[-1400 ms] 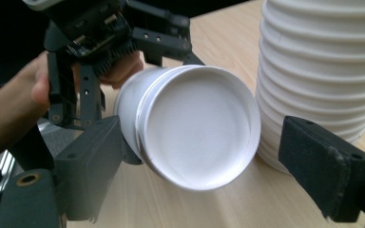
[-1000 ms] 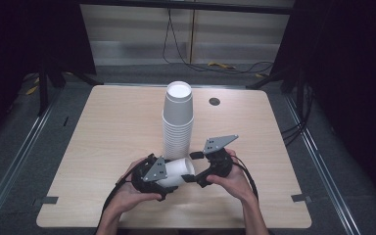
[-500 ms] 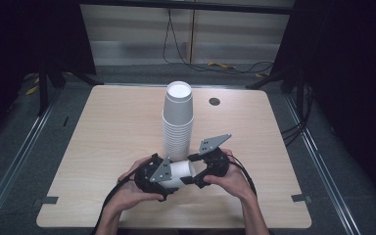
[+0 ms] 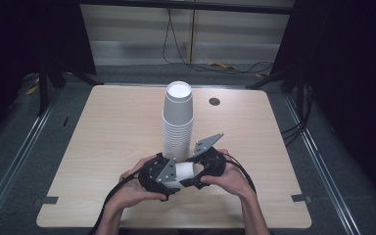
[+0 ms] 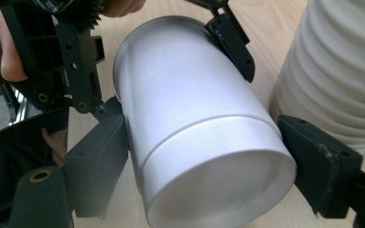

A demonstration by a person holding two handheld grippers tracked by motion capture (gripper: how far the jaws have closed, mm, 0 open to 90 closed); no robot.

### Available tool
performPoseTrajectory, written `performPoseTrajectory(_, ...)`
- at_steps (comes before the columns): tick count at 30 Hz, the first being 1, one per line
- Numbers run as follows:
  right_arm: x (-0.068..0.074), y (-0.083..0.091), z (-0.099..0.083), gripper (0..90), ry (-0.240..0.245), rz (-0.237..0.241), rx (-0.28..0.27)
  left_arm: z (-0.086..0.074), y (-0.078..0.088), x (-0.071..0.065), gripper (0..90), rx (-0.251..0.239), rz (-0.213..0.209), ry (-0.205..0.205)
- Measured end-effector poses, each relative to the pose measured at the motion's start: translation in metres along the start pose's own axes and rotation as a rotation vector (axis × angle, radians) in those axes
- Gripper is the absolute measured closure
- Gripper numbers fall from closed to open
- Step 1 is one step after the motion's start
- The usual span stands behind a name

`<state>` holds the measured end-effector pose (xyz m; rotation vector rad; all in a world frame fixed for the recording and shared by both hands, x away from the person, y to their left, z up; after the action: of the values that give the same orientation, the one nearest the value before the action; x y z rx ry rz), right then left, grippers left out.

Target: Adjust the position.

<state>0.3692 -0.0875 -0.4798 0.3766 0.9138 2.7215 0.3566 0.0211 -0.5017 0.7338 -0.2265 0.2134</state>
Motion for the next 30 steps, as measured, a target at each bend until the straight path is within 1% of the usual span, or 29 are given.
performPoseTrajectory(1, 0.0, 0.0, 0.0, 19.7, 0.001, 0.004, 0.005, 0.0, -0.001, -0.001, 17.0, 0.009, -0.001, -0.008)
performPoseTrajectory(3, 0.0, -0.001, 0.0, 19.8, 0.006, 0.01, 0.005, 0.0, -0.001, -0.001, 17.0, 0.015, -0.003, -0.009)
performPoseTrajectory(5, -0.001, -0.002, -0.001, 19.6, -0.011, 0.018, 0.013, 0.0, -0.002, -0.002, 17.2, 0.005, 0.005, -0.009)
performPoseTrajectory(6, -0.001, -0.002, -0.002, 19.5, -0.009, 0.021, 0.014, 0.0, -0.002, -0.003, 17.2, 0.005, 0.001, -0.005)
performPoseTrajectory(7, -0.002, -0.003, -0.003, 19.4, -0.008, 0.029, 0.019, 0.0, -0.002, -0.002, 17.2, 0.015, 0.0, -0.017)
performPoseTrajectory(8, -0.002, -0.003, -0.003, 19.4, -0.008, 0.029, 0.019, 0.001, -0.003, -0.003, 17.2, 0.004, 0.0, -0.011)
performPoseTrajectory(10, -0.001, -0.004, -0.004, 19.2, -0.012, 0.038, 0.028, 0.001, -0.004, -0.004, 17.2, 0.003, 0.0, -0.016)
performPoseTrajectory(11, -0.001, -0.006, -0.005, 18.8, -0.023, 0.046, 0.039, 0.001, -0.004, -0.004, 17.2, 0.003, 0.003, -0.019)
performPoseTrajectory(12, -0.001, -0.006, -0.005, 18.8, -0.023, 0.046, 0.039, 0.001, -0.003, -0.004, 17.2, 0.013, 0.007, -0.037)
performPoseTrajectory(13, 0.0, -0.006, -0.005, 19.1, -0.034, 0.052, 0.049, 0.0, -0.002, -0.002, 17.3, 0.03, 0.004, -0.076)
performPoseTrajectory(14, 0.0, -0.006, -0.005, 19.1, -0.034, 0.052, 0.049, 0.0, -0.002, -0.002, 17.2, 0.03, 0.004, -0.076)
performPoseTrajectory(15, 0.0, -0.006, -0.006, 19.1, -0.036, 0.056, 0.051, 0.0, -0.002, -0.002, 17.3, 0.037, 0.005, -0.087)
performPoseTrajectory(16, -0.001, -0.007, -0.005, 18.8, -0.023, 0.057, 0.046, 0.0, -0.003, -0.003, 17.3, 0.02, 0.005, -0.075)
performPoseTrajectory(17, -0.001, -0.007, -0.006, 18.9, -0.028, 0.057, 0.051, 0.0, -0.002, -0.002, 17.3, 0.035, 0.002, -0.096)
performPoseTrajectory(18, -0.001, -0.007, -0.006, 19.5, -0.028, 0.062, 0.051, 0.0, -0.003, -0.003, 17.3, 0.03, 0.003, -0.091)
performPoseTrajectory(19, -0.001, -0.007, -0.006, 19.7, -0.023, 0.064, 0.059, 0.0, -0.003, -0.003, 17.3, 0.037, 0.001, -0.107)
performPoseTrajectory(20, 0.0, -0.007, -0.006, 19.9, -0.015, 0.076, 0.071, 0.0, -0.004, -0.003, 17.4, 0.029, 0.007, -0.122)
performPoseTrajectory(21, 0.0, -0.007, -0.006, 19.9, -0.013, 0.067, 0.083, 0.001, -0.003, -0.003, 17.4, 0.026, 0.012, -0.123)
performPoseTrajectory(22, 0.0, -0.007, -0.005, 19.8, -0.011, 0.073, 0.079, 0.002, -0.005, -0.005, 17.4, 0.006, 0.012, -0.104)
performPoseTrajectory(25, 0.001, -0.008, -0.005, 19.2, -0.008, 0.075, 0.094, 0.002, -0.004, -0.004, 17.4, 0.003, 0.011, -0.105)
performPoseTrajectory(26, 0.001, -0.009, -0.005, 19.0, -0.006, 0.078, 0.106, 0.002, -0.003, -0.003, 17.4, 0.016, 0.01, -0.124)
performPoseTrajectory(27, 0.001, -0.01, -0.005, 18.9, -0.001, 0.082, 0.111, 0.001, -0.003, -0.003, 17.4, 0.017, 0.01, -0.118)
performPoseTrajectory(28, 0.001, -0.011, -0.005, 19.1, -0.007, 0.077, 0.112, 0.001, -0.002, -0.003, 17.3, 0.021, 0.007, -0.122)
performPoseTrajectory(30, 0.001, -0.011, -0.004, 19.3, -0.008, 0.081, 0.114, 0.0, -0.002, -0.003, 17.2, 0.015, 0.004, -0.118)
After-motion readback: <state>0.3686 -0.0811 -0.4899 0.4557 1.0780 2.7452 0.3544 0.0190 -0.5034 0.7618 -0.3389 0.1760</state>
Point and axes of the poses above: each handheld gripper's, and its own axes: y roughly backward along the jaws, z roughly out of its top, x roughly to its left, the point moved 7 cm from there along -y, roughly forward along the jaws, and after that the axes turned 7 degrees about -x, right-handed, at the moved point
